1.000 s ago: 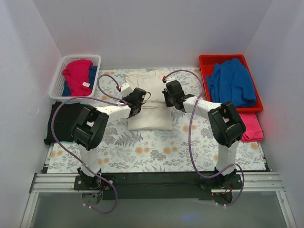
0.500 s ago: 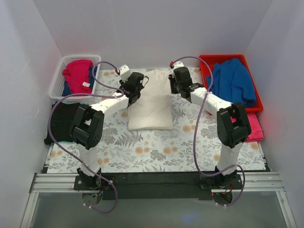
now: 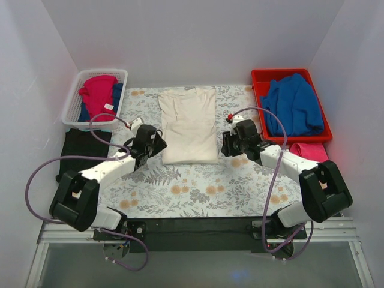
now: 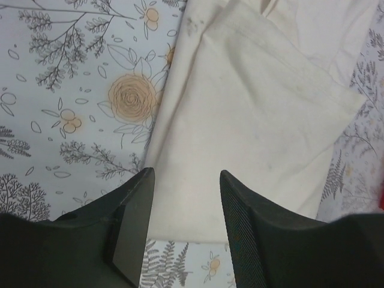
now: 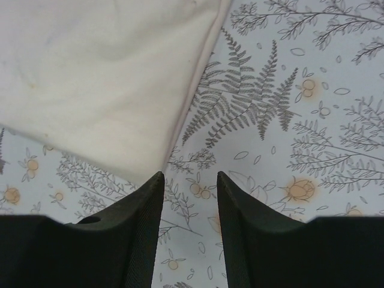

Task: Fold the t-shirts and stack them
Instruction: Fold the folded rectangular tshirt in 1/3 of the way, then grab one side of the 2/3 rectangular tshirt with both arms

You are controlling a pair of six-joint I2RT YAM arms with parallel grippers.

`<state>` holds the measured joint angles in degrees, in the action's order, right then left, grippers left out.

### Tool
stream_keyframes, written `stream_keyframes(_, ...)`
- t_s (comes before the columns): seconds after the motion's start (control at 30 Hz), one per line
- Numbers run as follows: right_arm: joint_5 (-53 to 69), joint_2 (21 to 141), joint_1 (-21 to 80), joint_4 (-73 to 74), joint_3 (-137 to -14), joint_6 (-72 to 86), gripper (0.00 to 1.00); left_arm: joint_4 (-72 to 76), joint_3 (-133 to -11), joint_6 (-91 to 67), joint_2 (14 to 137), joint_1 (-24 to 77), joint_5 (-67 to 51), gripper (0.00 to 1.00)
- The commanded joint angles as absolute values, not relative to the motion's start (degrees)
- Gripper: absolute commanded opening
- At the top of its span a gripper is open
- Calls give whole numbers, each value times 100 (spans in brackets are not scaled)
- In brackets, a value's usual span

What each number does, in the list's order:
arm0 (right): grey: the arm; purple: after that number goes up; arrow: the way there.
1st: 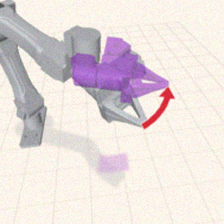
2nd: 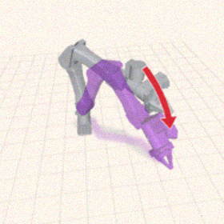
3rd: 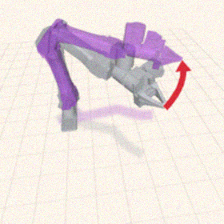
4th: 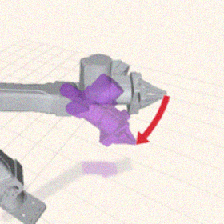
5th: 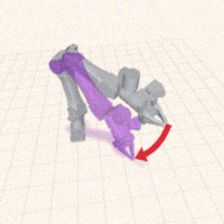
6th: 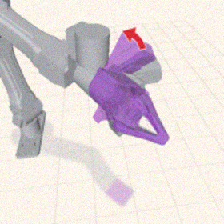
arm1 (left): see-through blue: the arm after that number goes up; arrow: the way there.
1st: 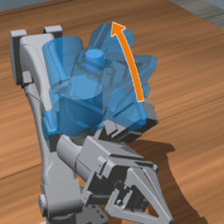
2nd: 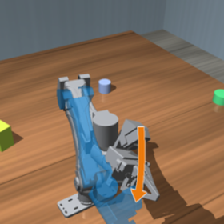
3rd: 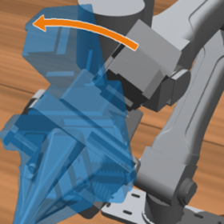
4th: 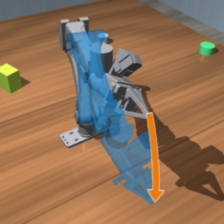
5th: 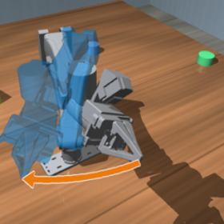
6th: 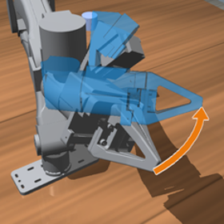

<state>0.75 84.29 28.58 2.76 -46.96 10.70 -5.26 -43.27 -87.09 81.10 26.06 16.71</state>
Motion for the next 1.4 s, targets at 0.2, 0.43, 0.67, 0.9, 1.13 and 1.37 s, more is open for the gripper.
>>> stream_keyframes(0.2,1037,8015,2865,-782,-3859,1459,49,-36,-3253,-9035,7348,2347,72,47)
stream_keyframes(0.43,1195,8016,2865,-1308,-3595,1494,49,492,-2856,-8974,7383,2233,-124,46)
stream_keyframes(0.67,1275,8253,2865,-1573,-3533,1564,49,843,-2663,-8965,7655,2171,-70,44)
stream_keyframes(0.9,1160,8428,2874,-1705,-3489,1512,48,1063,-2479,-9035,7857,2039,-70,42)
stream_keyframes(1.13,1213,8631,2865,-1784,-3463,1512,48,1134,-2382,-9044,7875,1978,-97,40)
stream_keyframes(1.37,1503,8824,2865,-2153,-3296,1591,47,1406,-2285,-9070,8033,1960,-316,33)
